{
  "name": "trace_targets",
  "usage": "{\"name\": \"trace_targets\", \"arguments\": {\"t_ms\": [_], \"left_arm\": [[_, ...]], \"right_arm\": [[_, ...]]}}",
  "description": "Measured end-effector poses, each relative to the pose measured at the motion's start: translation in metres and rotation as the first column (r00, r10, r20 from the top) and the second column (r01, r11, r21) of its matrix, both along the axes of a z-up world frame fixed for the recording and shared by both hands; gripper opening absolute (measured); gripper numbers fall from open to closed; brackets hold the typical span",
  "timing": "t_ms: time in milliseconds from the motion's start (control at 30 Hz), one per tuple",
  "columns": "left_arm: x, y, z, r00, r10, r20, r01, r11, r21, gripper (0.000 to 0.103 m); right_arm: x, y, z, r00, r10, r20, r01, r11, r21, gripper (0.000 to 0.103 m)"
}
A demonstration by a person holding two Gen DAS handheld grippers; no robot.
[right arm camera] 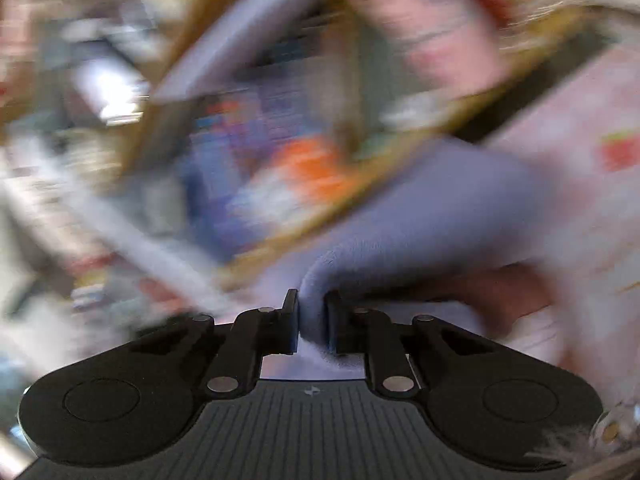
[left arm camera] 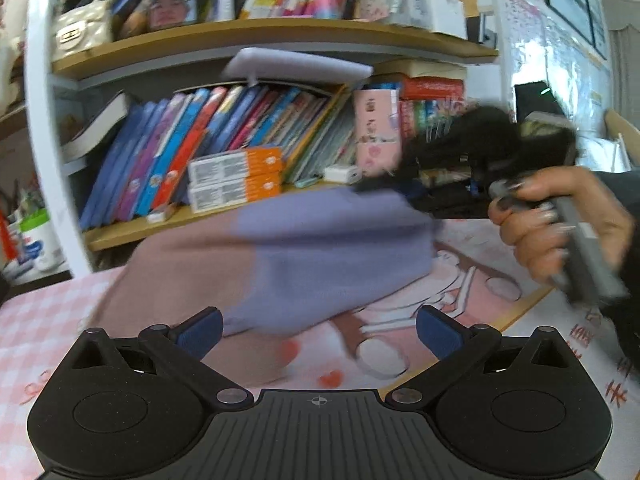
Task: Fold clothes
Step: 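Grasp the lavender sweater edge with the right gripper while the left gripper grasps beside it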
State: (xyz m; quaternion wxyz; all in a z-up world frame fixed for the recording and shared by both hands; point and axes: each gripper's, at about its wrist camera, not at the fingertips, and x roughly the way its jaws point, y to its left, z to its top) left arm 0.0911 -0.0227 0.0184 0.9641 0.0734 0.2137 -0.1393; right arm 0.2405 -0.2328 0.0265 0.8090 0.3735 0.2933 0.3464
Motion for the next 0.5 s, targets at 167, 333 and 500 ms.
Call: {"name": "trace_targets", "arguments": {"t_ms": [167,333,500], "left_arm": [[0.008,-0.029,-0.001,0.999,-0.037,0.027,0.038,0.998,-0.059,0.103],[0.021,-0.040,-0.010,0.999,0.037,0.040,-0.038,0.999,0.010,0.102],[0.034,-0.039,-0.008,0.999,0.047,0.025,-0.046,0.998,-0.037,0.101]], "right_arm": [[-0.028,0.013,0.006,0.983,0.183,0.030,-0.185,0.970,0.155,0.011],[-0.034,0.002,0.003,0.983,0.186,-0.001,-0.183,0.966,0.186,0.011],[-0.034,0.011,0.008,0.977,0.213,-0.010,-0.209,0.967,0.145,0.011]]}}
